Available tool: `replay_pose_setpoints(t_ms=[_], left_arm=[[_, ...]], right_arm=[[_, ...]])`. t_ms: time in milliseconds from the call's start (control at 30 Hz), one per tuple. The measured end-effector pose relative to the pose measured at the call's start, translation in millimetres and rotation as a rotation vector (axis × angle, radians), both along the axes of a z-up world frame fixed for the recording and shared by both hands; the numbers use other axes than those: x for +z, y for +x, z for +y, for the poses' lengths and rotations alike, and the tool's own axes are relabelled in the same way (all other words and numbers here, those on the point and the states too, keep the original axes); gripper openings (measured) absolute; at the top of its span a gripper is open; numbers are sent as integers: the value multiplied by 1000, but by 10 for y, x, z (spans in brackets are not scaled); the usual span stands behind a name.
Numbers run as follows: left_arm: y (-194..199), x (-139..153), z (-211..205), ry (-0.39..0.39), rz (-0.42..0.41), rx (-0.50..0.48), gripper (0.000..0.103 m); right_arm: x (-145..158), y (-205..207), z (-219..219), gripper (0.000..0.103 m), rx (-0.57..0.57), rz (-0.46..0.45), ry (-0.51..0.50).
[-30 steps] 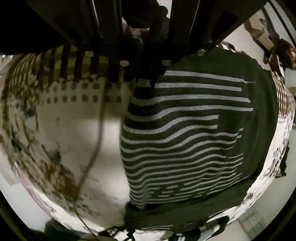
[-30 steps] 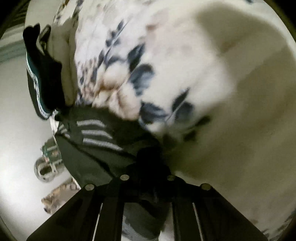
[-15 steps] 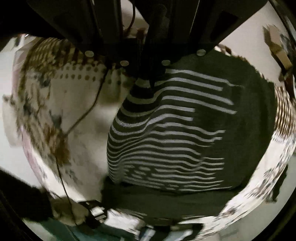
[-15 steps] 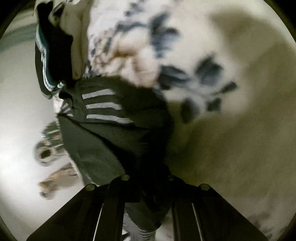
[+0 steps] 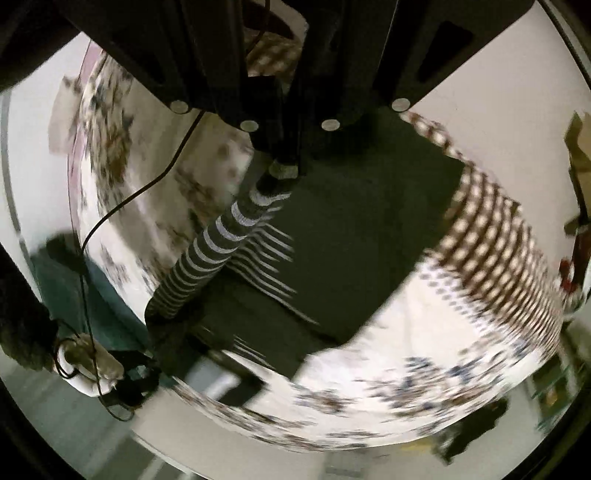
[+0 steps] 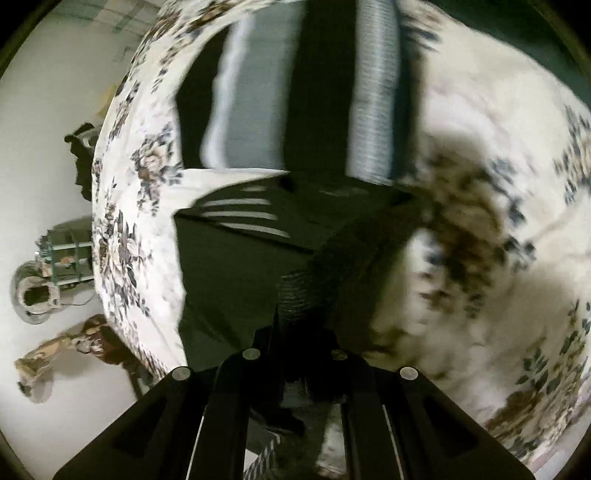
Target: Fold small clothes
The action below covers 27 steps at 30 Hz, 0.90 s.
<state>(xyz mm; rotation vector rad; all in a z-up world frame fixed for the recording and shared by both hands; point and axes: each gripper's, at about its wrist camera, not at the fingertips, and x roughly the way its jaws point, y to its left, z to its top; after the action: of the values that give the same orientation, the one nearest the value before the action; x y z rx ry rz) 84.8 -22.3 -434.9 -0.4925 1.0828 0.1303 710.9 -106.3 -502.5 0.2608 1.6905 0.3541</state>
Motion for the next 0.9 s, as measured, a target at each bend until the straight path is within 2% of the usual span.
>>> replay_pose_setpoints(t_ms=[67, 167, 233, 367, 400, 467, 500, 533, 567, 600, 633, 700, 800, 867, 900], left_arm=[[-22, -131, 373, -22, 1, 37, 3], [6, -428, 809, -61, 15, 83, 3], [20, -687, 1107, -106, 31, 122, 3], [37, -1201, 1514, -181, 74, 159, 3], [51, -1358, 1590, -212, 100, 158, 3], [38, -1610, 1708, -257, 168, 182, 8], [15, -1706, 1763, -289, 197, 196, 14], [-42, -1811, 1850, -344, 220, 212, 22], [-85, -1829, 1887, -350, 233, 223, 42], [-134, -1826, 1929, -353, 234, 229, 54], [-189, -1801, 1971, -367, 225, 232, 57], [-270, -1718, 2064, -377, 223, 240, 57], [-242, -1568, 2186, -356, 220, 242, 57], [-126, -1453, 2216, -330, 204, 226, 57], [12, -1369, 2205, -324, 182, 194, 57]], right_arm=[[-4, 58, 509, 7, 13, -12, -37], [-163, 155, 1369, 7, 40, -33, -119], [-377, 205, 1779, 7, 42, -33, -165], [-951, 283, 2251, 7, 9, 10, -187], [-1053, 305, 2304, 9, -8, 38, -165], [-1254, 334, 2347, 22, -77, 113, -72], [-1293, 323, 2316, 36, -137, 145, 27], [-1294, 291, 2282, 45, -188, 174, 169], [-1266, 256, 2254, 47, -208, 195, 295], [-1222, 229, 2212, 49, -219, 195, 384], [-1135, 185, 2115, 50, -230, 167, 437], [-1031, 103, 1935, 54, -227, 109, 395], [-1087, -77, 1801, 54, -158, 67, 199], [-1288, -251, 1843, 54, -118, 129, 131], [-1429, -397, 1916, 54, -108, 201, 186]])
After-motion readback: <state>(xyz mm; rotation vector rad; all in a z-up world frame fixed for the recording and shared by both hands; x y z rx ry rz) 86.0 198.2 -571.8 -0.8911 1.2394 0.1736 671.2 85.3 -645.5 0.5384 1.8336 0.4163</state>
